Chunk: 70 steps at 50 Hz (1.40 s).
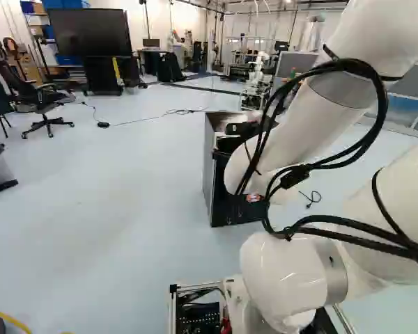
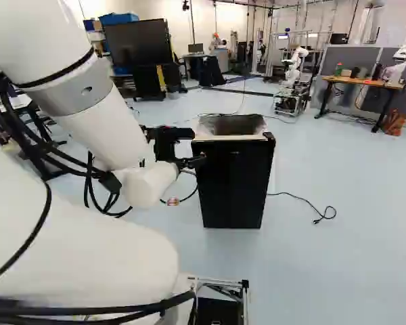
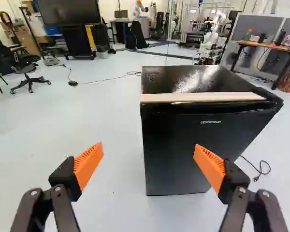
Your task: Grab a drink from the fridge
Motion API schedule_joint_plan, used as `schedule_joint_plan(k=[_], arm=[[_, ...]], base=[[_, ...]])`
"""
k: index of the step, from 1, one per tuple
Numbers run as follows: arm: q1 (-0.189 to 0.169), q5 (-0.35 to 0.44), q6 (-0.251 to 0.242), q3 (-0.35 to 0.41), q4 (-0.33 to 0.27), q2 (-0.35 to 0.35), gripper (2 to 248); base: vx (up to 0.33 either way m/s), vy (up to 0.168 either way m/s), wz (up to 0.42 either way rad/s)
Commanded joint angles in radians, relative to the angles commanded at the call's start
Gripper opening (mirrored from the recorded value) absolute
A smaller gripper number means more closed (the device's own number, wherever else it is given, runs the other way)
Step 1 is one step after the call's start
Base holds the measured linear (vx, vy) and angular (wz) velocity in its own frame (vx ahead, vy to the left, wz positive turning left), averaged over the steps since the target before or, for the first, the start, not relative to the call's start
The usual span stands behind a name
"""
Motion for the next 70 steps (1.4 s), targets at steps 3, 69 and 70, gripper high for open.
schedule_joint_plan(k=[3, 69, 70], arm=[[0.000, 0.000, 0.000, 0.000, 0.000, 0.000, 247], [0.000, 0.000, 0.000, 0.000, 0.000, 0.000, 247], [0.000, 0.000, 0.000, 0.000, 0.000, 0.000, 247]], base=[[0.000, 0.000, 0.000], [0.000, 0.000, 0.000], [0.000, 0.000, 0.000]])
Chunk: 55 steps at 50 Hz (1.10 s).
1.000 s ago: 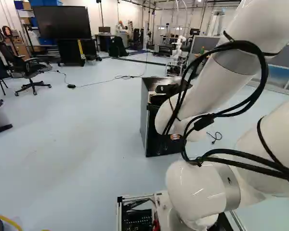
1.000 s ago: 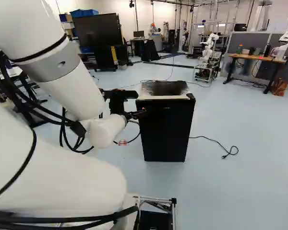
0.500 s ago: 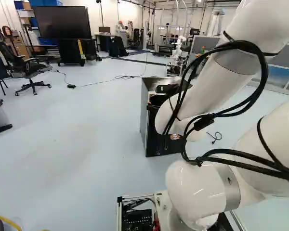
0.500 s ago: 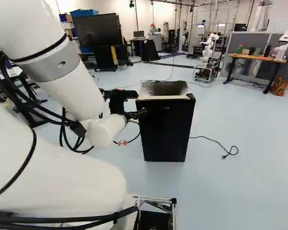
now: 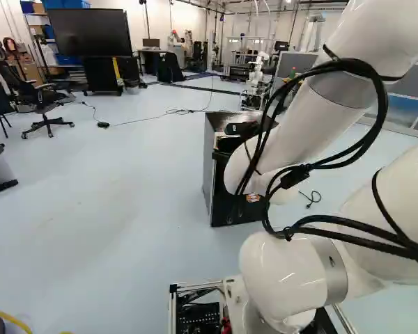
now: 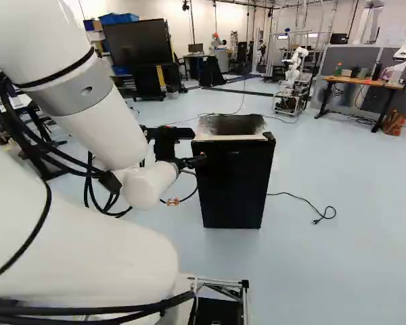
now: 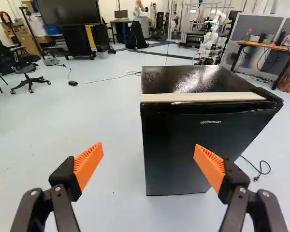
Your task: Grab a drink from the fridge
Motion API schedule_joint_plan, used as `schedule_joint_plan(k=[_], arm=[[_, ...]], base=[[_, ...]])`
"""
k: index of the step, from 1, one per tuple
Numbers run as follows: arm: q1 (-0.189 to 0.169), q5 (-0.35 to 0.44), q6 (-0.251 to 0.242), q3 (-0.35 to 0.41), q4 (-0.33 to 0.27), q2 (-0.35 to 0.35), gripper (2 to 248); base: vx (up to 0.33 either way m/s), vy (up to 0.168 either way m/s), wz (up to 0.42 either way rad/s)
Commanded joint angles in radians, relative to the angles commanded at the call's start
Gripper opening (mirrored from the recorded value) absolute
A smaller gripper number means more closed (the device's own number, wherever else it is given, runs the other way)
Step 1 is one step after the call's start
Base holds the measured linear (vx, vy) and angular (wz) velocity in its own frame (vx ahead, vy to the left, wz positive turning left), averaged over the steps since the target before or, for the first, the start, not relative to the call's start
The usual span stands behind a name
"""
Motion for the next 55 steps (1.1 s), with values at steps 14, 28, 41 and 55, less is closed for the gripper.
schedule_joint_plan(k=[14, 28, 41, 55], arm=[[0.000, 0.000, 0.000, 0.000, 0.000, 0.000, 247], [0.000, 0.000, 0.000, 0.000, 0.000, 0.000, 247], [0.000, 0.000, 0.000, 0.000, 0.000, 0.000, 247], [0.000, 0.000, 0.000, 0.000, 0.000, 0.000, 247]], base=[[0.000, 0.000, 0.000], [0.006, 0.032, -0.016], [0.000, 0.002, 0.000], [0.006, 0.032, -0.005]])
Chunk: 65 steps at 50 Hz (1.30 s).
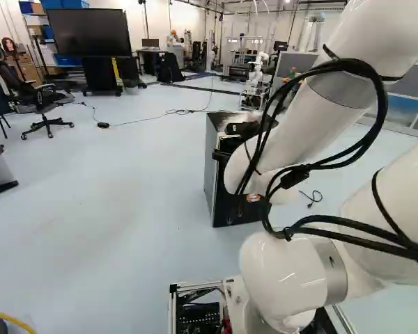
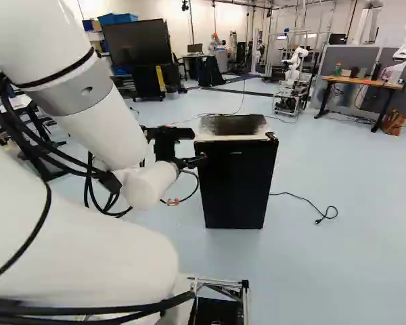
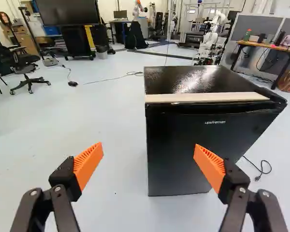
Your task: Grab a drink from the fridge
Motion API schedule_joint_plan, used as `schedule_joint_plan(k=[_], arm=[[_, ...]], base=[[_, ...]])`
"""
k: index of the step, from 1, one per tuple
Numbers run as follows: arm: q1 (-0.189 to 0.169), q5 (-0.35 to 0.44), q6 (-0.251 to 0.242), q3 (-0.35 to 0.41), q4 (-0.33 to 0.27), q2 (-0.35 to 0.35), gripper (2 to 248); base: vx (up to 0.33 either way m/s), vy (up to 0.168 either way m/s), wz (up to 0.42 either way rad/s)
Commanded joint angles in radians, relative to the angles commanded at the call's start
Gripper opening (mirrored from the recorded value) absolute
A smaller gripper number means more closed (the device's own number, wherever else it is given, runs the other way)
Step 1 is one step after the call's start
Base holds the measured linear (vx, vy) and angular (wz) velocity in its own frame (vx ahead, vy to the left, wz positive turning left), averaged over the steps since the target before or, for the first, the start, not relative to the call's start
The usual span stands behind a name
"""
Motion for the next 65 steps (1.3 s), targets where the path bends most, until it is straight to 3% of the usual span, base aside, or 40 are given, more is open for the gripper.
schedule_joint_plan(k=[26, 41, 51, 65], arm=[[0.000, 0.000, 0.000, 0.000, 0.000, 0.000, 247], [0.003, 0.000, 0.000, 0.000, 0.000, 0.000, 247], [0.029, 0.008, 0.000, -0.019, 0.015, -0.022, 247], [0.075, 0.071, 0.000, -0.080, 0.103, -0.122, 247]], base=[[0.029, 0.096, -0.015], [-0.001, -0.002, -0.002], [0.000, 0.000, 0.000], [0.000, 0.000, 0.000]])
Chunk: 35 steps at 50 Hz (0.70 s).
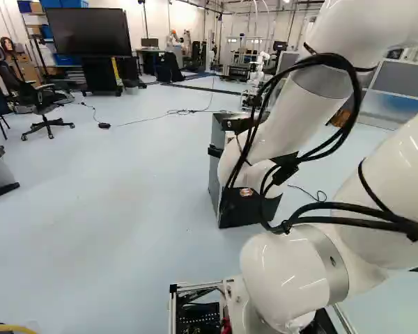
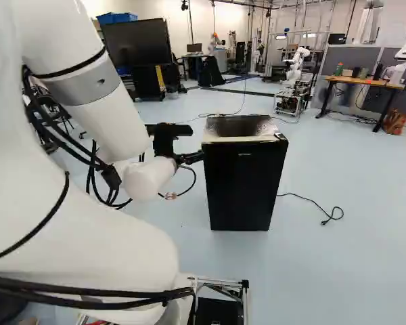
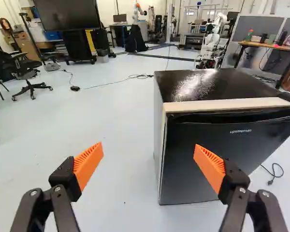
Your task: Grab a drink from the fridge
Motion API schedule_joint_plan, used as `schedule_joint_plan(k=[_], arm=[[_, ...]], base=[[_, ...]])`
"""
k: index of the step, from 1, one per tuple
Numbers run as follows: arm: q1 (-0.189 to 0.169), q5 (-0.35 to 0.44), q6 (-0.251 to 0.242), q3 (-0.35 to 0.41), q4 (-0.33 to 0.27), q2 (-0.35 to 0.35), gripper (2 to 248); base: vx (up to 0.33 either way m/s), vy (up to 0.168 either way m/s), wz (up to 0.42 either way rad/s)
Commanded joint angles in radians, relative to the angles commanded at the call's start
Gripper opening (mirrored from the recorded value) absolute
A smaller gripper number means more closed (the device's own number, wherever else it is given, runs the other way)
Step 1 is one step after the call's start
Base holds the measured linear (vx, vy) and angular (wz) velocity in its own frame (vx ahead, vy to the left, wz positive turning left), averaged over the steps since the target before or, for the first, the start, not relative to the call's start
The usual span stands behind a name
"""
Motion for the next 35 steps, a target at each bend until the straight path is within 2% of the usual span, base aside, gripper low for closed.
schedule_joint_plan(k=[35], arm=[[0.128, 0.211, 0.000, -0.087, 0.307, -0.190, 247]], base=[[0.000, 0.000, 0.000]])
